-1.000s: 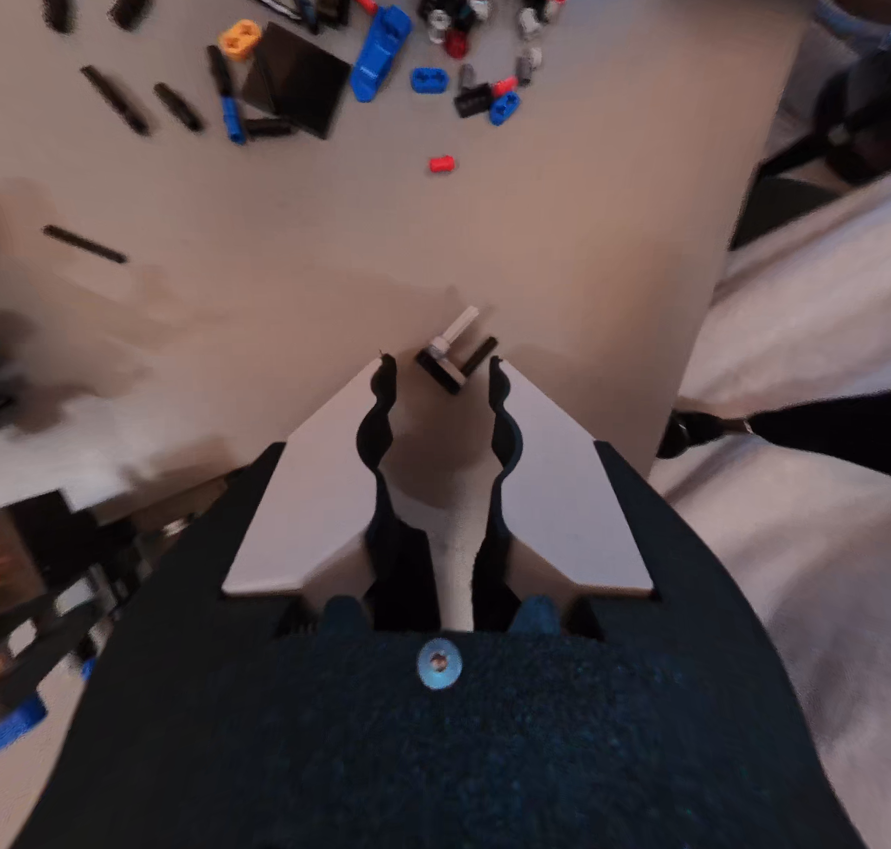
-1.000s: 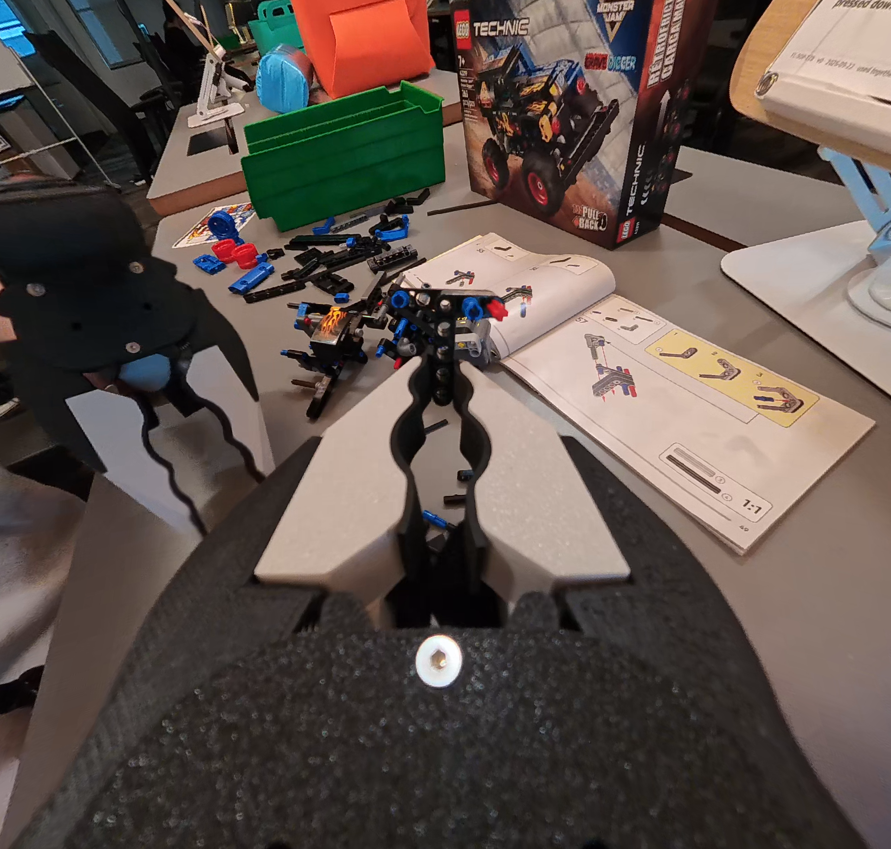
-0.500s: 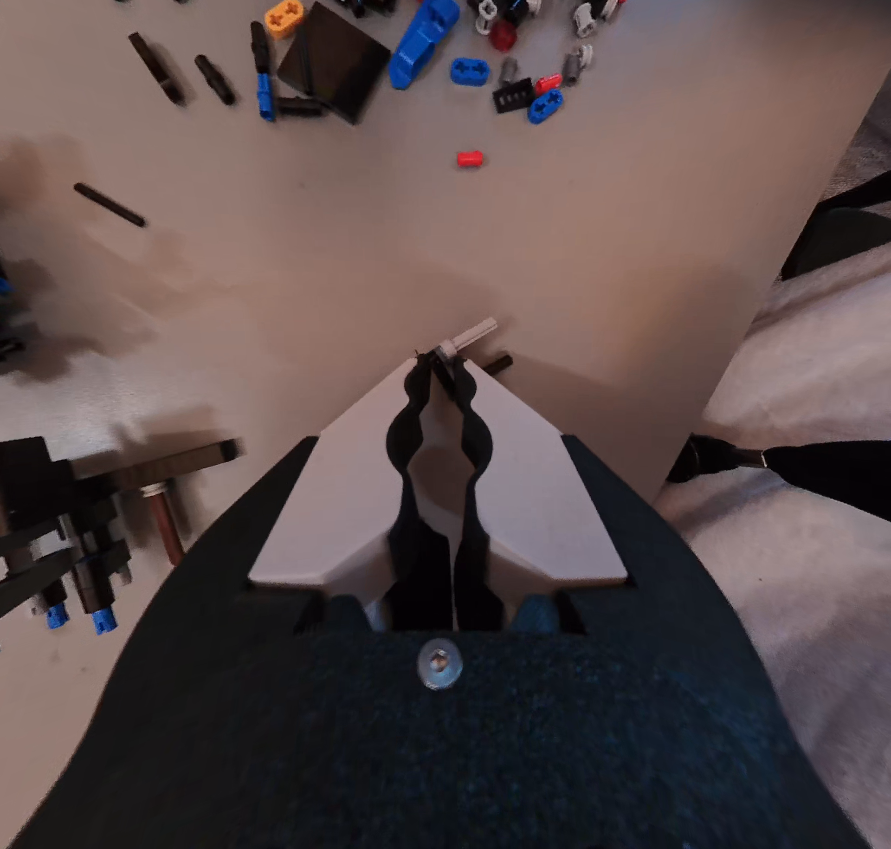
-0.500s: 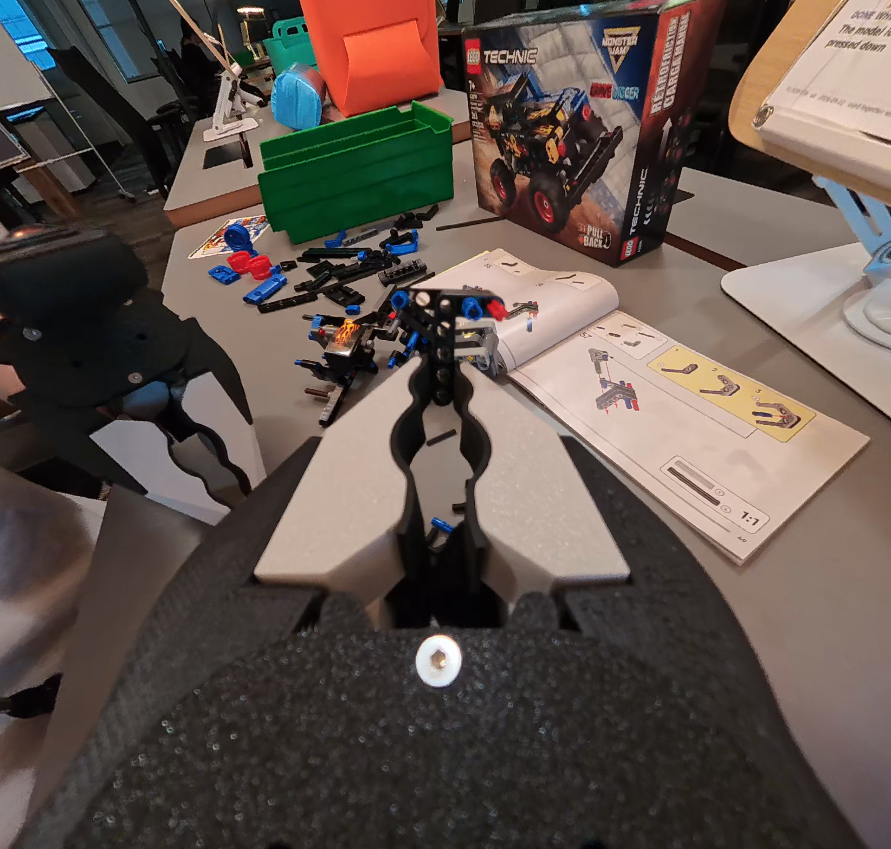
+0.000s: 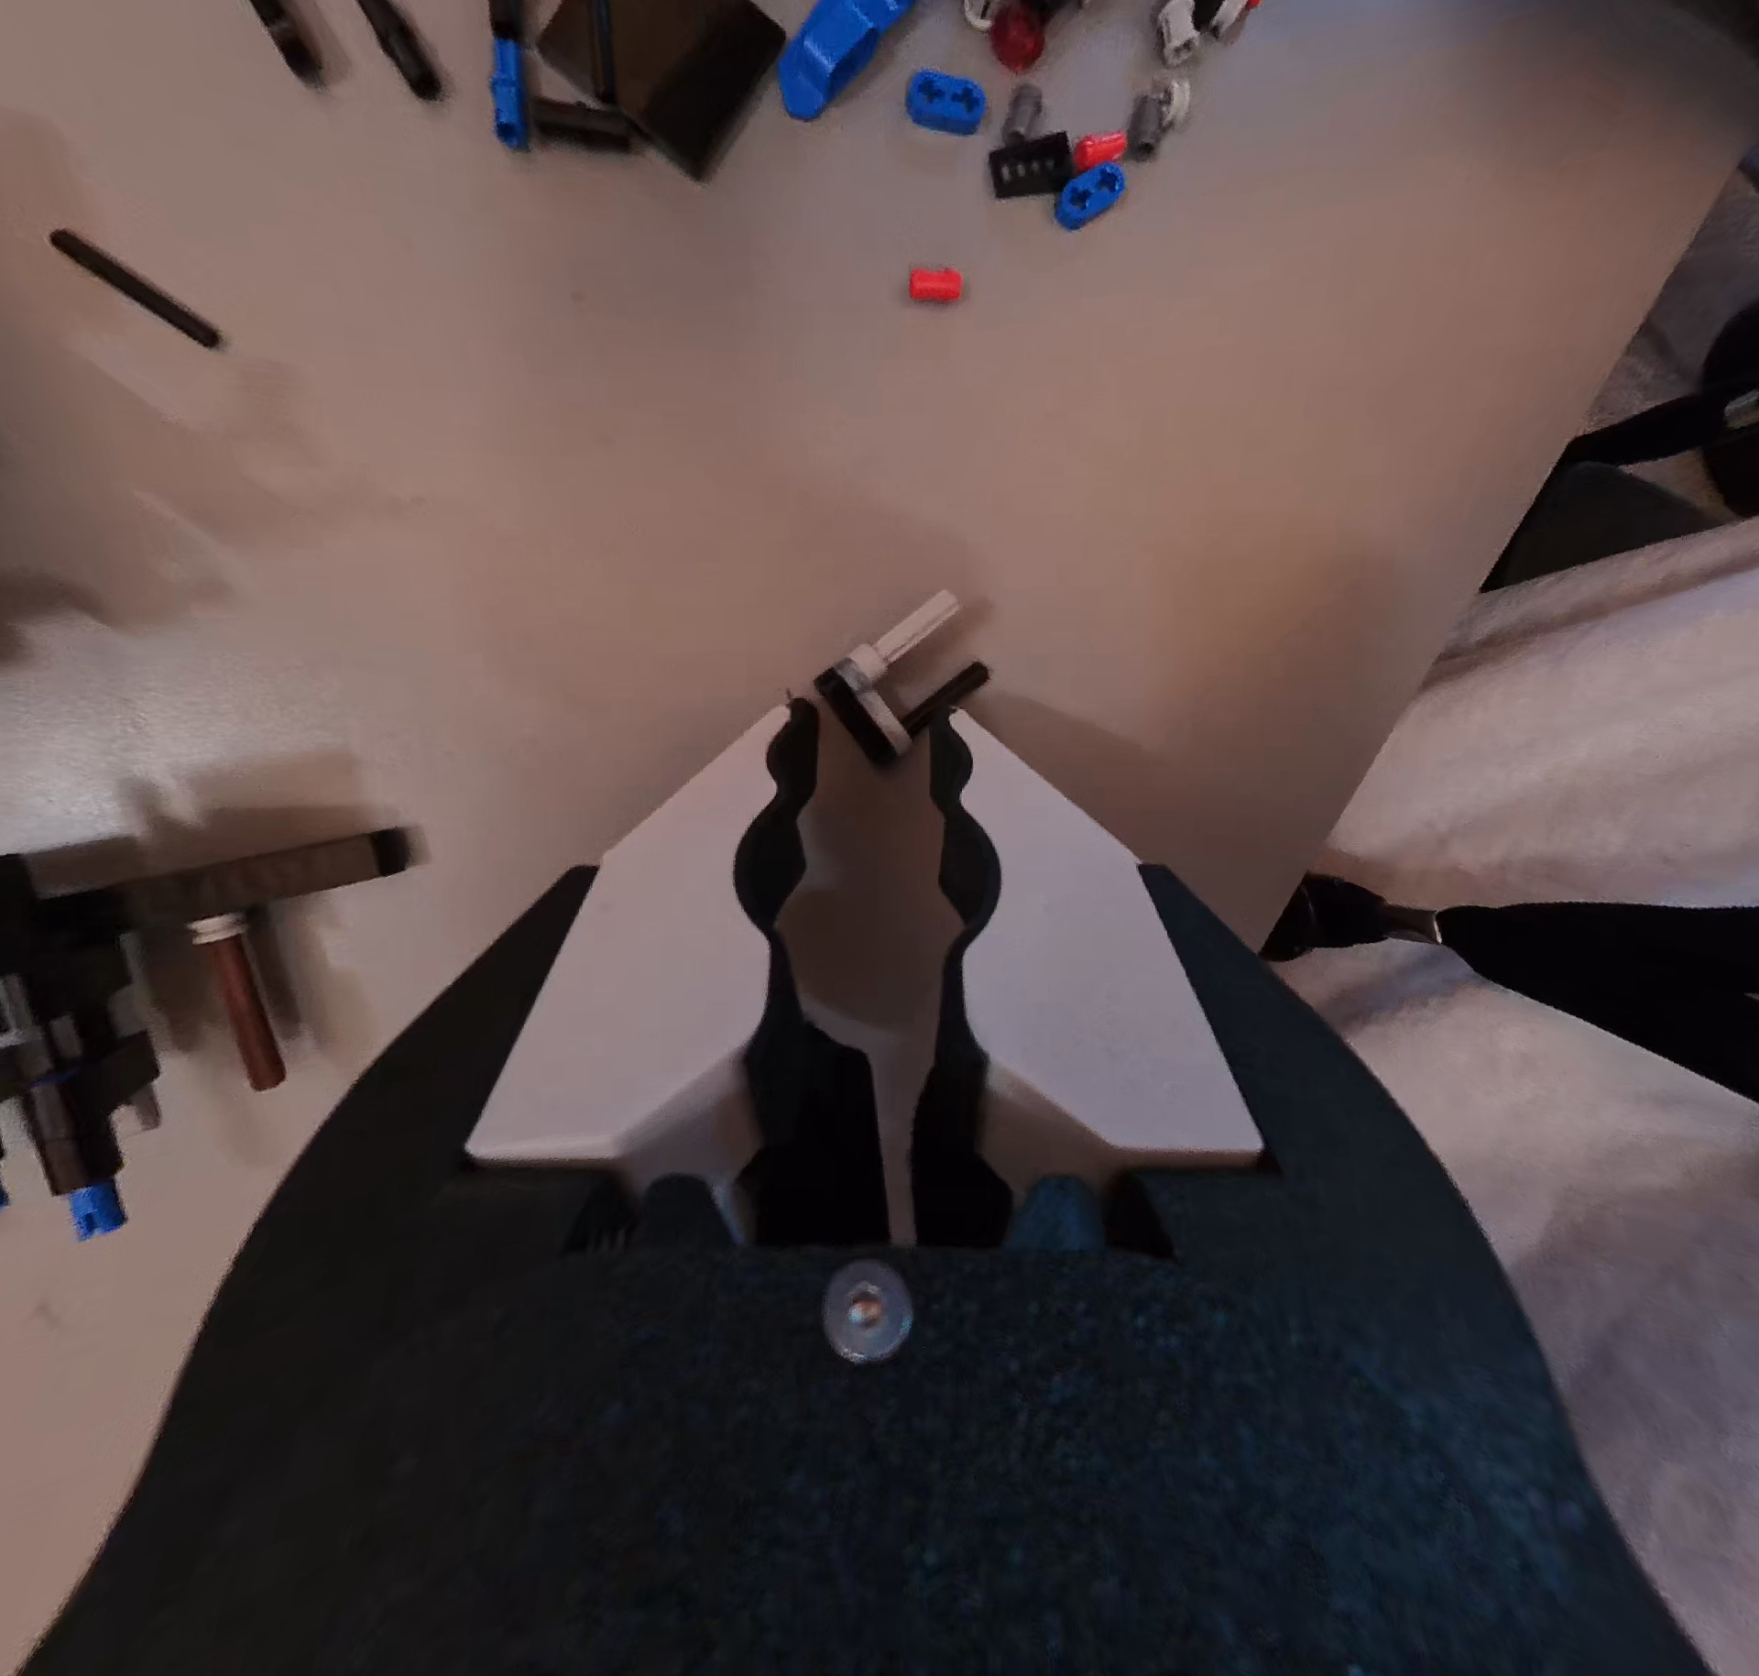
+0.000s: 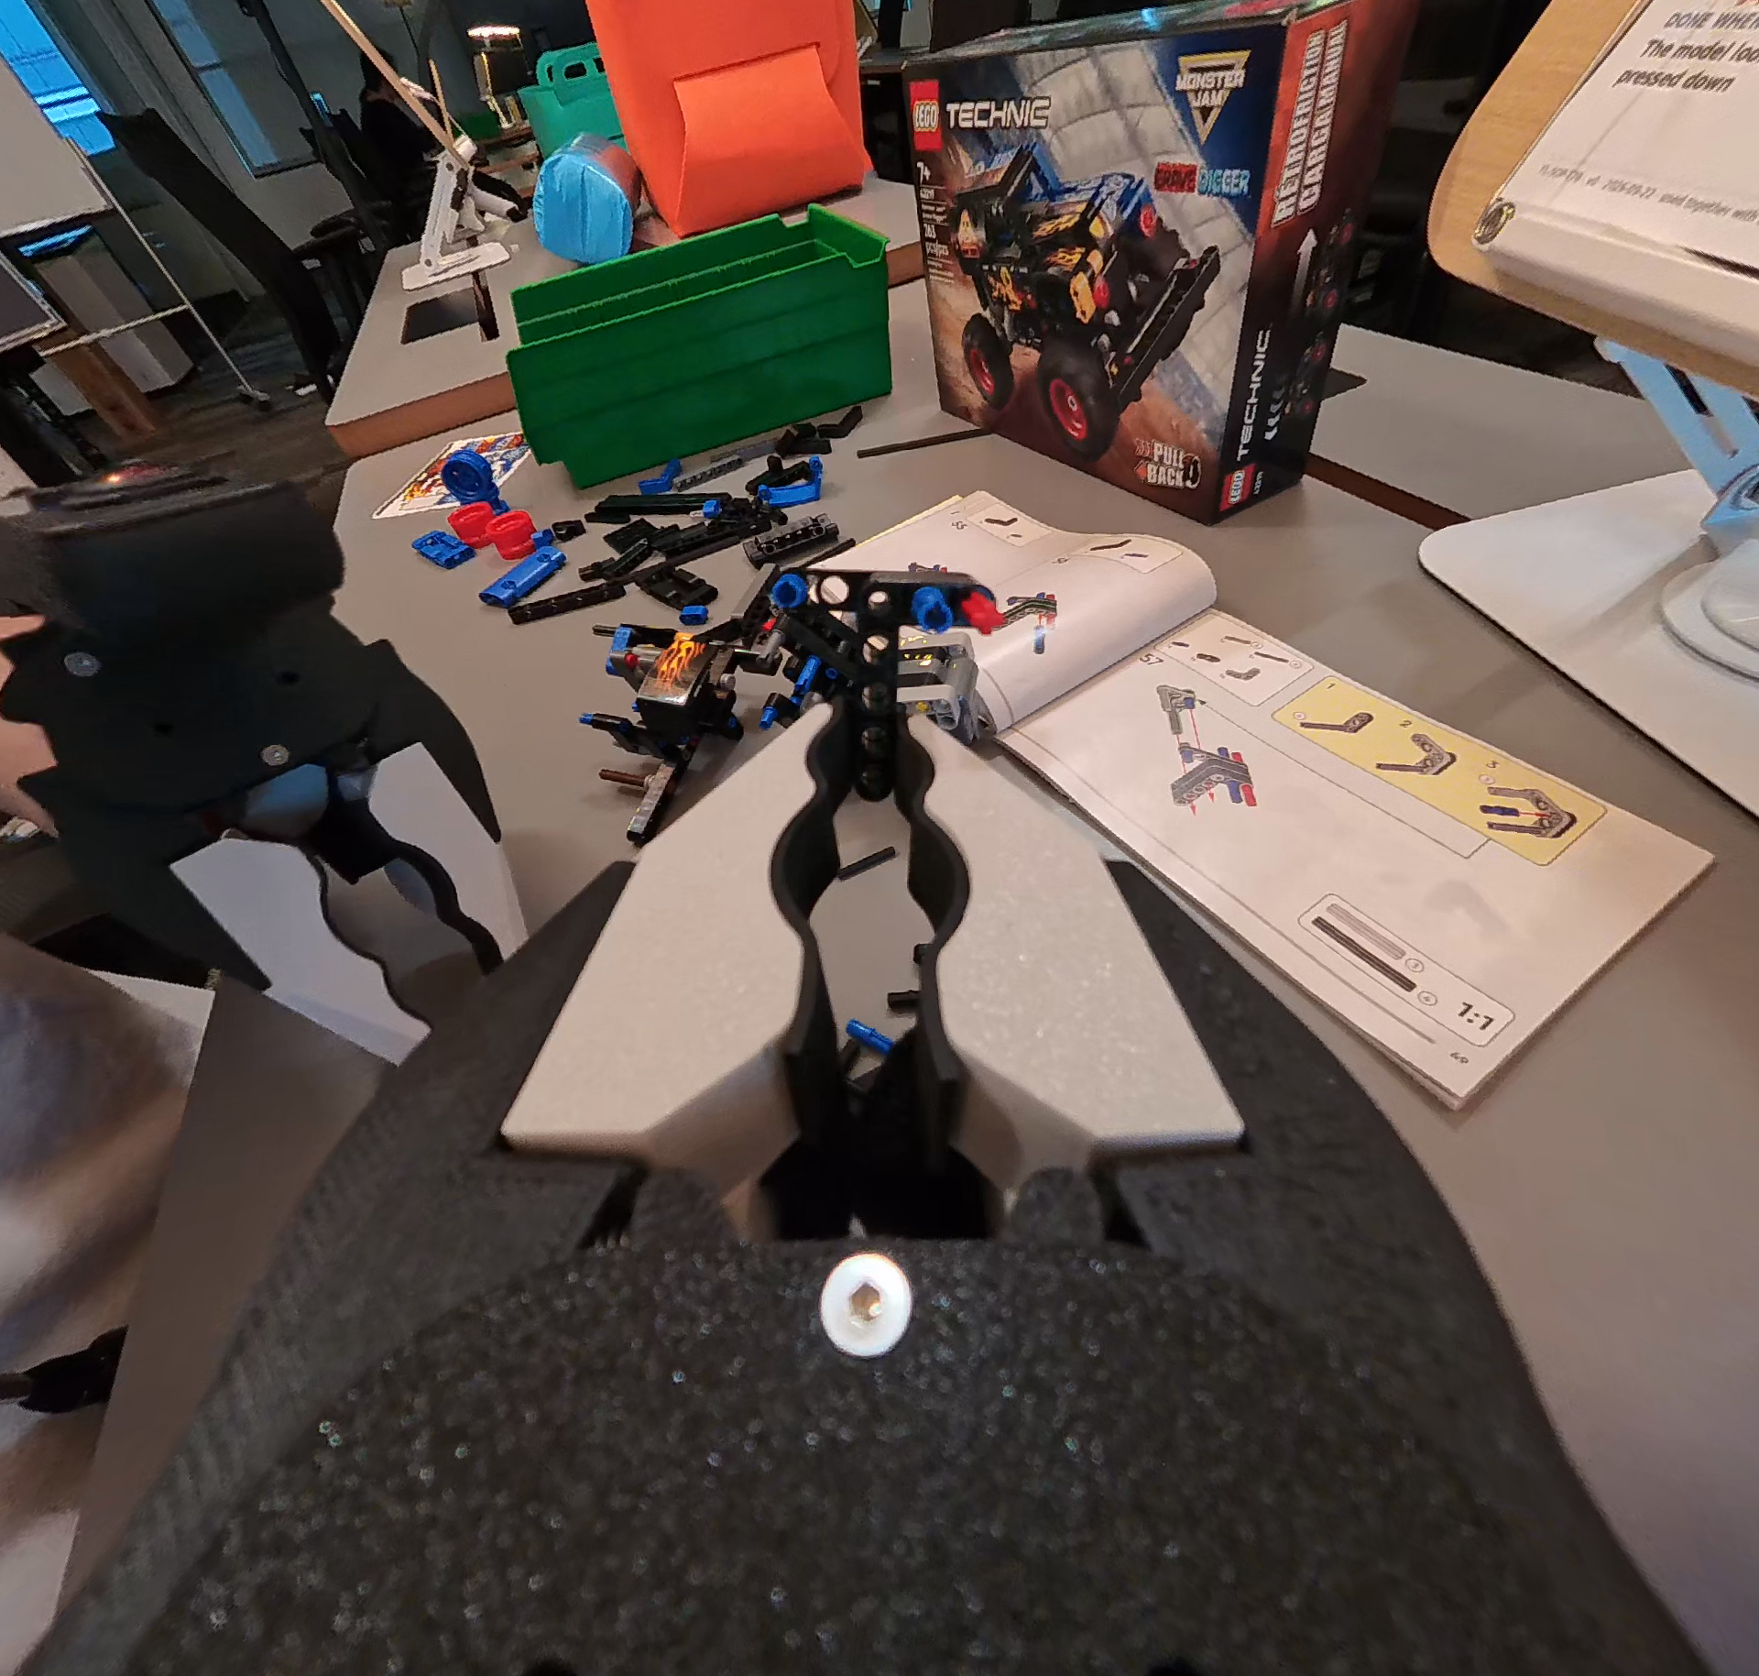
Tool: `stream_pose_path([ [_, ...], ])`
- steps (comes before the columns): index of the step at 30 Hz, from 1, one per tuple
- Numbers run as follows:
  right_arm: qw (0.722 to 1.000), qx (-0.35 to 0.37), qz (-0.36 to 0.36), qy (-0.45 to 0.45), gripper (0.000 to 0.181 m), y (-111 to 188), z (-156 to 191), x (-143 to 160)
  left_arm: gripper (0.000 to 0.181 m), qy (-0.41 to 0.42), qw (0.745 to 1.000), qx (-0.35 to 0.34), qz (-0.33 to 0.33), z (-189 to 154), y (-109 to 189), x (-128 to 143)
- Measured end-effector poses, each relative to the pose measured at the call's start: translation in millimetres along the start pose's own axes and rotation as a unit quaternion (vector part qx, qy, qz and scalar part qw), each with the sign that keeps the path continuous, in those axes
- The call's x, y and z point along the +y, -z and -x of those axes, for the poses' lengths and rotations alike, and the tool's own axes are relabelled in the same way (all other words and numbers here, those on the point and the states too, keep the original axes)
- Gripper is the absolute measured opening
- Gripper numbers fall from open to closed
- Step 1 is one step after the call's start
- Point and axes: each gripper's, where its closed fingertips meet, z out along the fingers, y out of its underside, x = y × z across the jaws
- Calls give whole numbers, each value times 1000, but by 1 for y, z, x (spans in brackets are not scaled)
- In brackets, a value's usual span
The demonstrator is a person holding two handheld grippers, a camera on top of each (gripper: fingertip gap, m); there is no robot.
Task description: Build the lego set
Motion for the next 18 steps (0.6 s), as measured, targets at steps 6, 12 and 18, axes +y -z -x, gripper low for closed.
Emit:
stream_pose_path([
  [6, 1000, -3, -2, 7, 6, 1, 4, -3, 19, -1, 1000, -1, 1, 3, 0, -3],
  [12, 1000, -2, -8, 7, 6, 3, 3, -6, 19, 1, 1000, -7, -11, 4, 7, -11],
  [18, 1000, -1, -11, 8, 6, 4, 3, -8, 12, -3, 1000, -28, 3, 7, 2, -7],
])
